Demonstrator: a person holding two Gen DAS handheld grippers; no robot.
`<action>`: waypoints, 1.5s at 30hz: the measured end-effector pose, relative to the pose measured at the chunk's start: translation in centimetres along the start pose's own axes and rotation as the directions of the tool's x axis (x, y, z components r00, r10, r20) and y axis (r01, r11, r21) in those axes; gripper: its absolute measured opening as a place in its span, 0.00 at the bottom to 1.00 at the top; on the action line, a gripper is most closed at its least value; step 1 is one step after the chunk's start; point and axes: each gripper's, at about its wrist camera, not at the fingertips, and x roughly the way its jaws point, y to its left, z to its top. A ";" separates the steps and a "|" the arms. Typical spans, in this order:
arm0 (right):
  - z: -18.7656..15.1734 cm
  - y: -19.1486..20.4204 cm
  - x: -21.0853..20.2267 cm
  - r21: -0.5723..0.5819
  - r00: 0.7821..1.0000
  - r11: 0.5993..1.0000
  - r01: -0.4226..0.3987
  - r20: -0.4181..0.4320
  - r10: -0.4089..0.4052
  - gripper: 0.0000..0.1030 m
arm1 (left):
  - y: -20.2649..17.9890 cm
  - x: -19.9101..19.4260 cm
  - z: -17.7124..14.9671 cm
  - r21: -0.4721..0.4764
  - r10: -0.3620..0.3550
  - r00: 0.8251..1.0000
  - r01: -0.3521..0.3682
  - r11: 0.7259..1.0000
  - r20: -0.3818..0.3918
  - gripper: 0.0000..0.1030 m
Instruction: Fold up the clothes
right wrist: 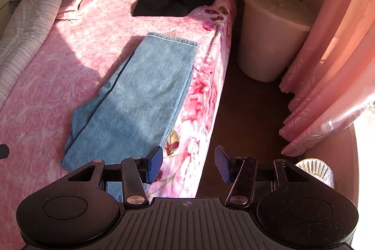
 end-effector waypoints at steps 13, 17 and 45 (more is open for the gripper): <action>-0.5 1.3 4.4 0.058 0.995 0.994 0.090 -0.051 -0.087 0.52 | -0.2 6.3 2.1 0.102 -0.035 0.999 0.038 0.994 -0.036 0.30; -1.2 2.4 5.5 0.065 0.993 0.994 0.085 -0.085 -0.079 0.52 | -0.3 7.9 2.2 0.112 -0.050 0.997 0.057 0.992 -0.059 0.30; -19.2 -4.1 16.8 0.950 0.852 0.203 -0.237 0.103 0.513 0.52 | 11.8 22.0 -12.6 -0.779 -0.508 0.859 0.362 0.512 0.066 0.30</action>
